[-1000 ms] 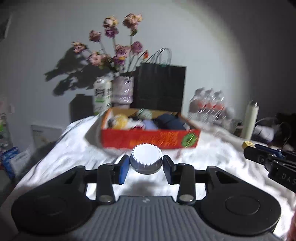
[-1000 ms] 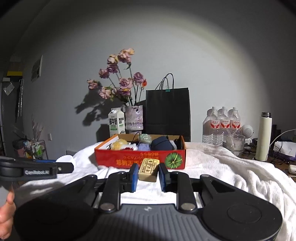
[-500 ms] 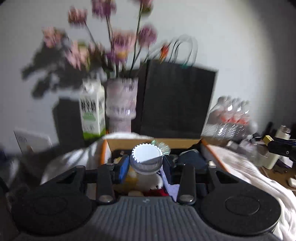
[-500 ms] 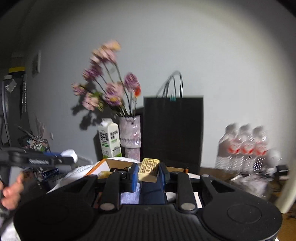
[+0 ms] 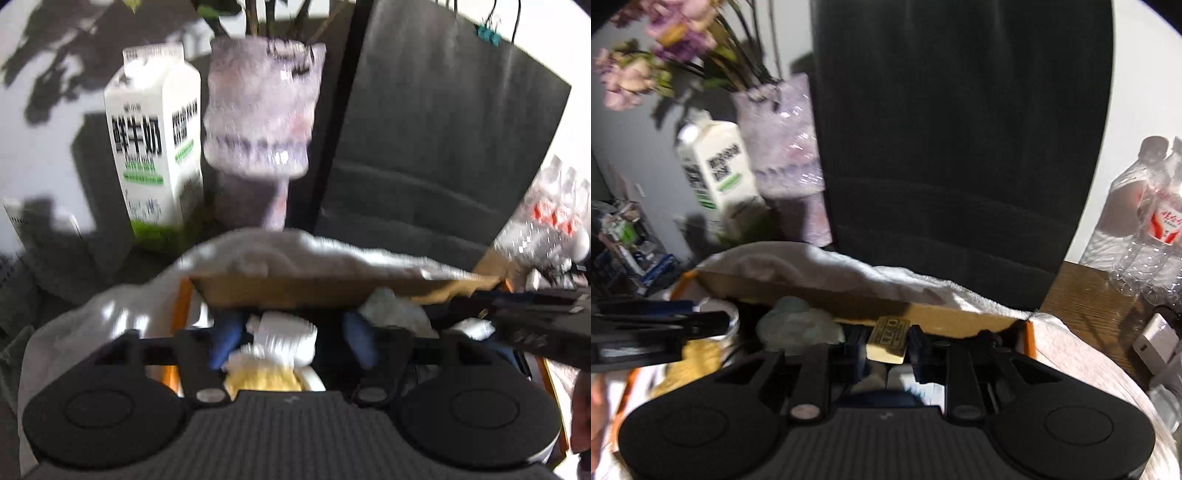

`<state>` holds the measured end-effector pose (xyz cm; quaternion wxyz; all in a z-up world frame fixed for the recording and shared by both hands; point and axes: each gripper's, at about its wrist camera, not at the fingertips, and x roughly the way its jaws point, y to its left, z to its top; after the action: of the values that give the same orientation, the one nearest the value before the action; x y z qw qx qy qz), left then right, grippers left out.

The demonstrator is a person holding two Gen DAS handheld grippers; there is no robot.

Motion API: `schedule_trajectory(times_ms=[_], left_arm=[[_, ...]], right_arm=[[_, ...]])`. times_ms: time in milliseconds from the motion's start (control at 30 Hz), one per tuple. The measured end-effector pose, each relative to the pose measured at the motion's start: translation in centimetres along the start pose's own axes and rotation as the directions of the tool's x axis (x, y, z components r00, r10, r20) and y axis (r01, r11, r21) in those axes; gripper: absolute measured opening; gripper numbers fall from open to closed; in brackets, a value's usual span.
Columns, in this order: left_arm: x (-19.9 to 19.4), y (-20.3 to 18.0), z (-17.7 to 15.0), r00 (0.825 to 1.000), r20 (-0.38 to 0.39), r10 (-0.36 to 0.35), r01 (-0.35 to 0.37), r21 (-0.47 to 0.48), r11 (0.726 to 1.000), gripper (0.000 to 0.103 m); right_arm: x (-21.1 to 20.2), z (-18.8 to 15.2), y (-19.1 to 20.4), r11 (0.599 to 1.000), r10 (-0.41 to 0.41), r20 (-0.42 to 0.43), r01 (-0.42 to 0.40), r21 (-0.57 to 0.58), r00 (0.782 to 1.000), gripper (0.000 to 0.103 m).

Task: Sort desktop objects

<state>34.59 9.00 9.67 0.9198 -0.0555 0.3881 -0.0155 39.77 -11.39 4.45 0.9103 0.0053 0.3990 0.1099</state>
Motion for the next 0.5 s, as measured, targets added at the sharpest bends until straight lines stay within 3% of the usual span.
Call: schedule_trajectory(times_ms=[67, 200, 333, 400, 500], left_arm=[[-0.4, 0.0, 0.4, 1.000, 0.020, -0.001, 0.001, 0.013, 1.000, 0.078], [-1.4, 0.0, 1.0, 1.000, 0.017, 0.025, -0.025, 0.007, 1.000, 0.089], [-3.0, -0.7, 0.8, 0.995, -0.013, 0.102, -0.101, 0.016, 0.995, 0.100], [-4.1, -0.7, 0.3, 0.990, -0.032, 0.134, -0.134, -0.011, 0.991, 0.100], [-6.4, -0.8, -0.8, 0.990, -0.066, 0.128, -0.129, -0.018, 0.991, 0.100]], right_arm=[[1.0, -0.1, -0.1, 1.000, -0.018, -0.006, 0.018, 0.013, 1.000, 0.053], [0.1, -0.4, -0.7, 0.999, -0.029, 0.029, 0.028, 0.033, 0.999, 0.056], [-2.1, -0.1, -0.8, 0.998, -0.050, 0.032, 0.049, 0.032, 0.998, 0.069], [-3.7, -0.3, -0.6, 0.998, -0.066, 0.043, 0.065, 0.025, 0.997, 0.073], [-6.7, -1.1, -0.1, 0.996, -0.086, 0.066, 0.085, 0.010, 0.994, 0.081]])
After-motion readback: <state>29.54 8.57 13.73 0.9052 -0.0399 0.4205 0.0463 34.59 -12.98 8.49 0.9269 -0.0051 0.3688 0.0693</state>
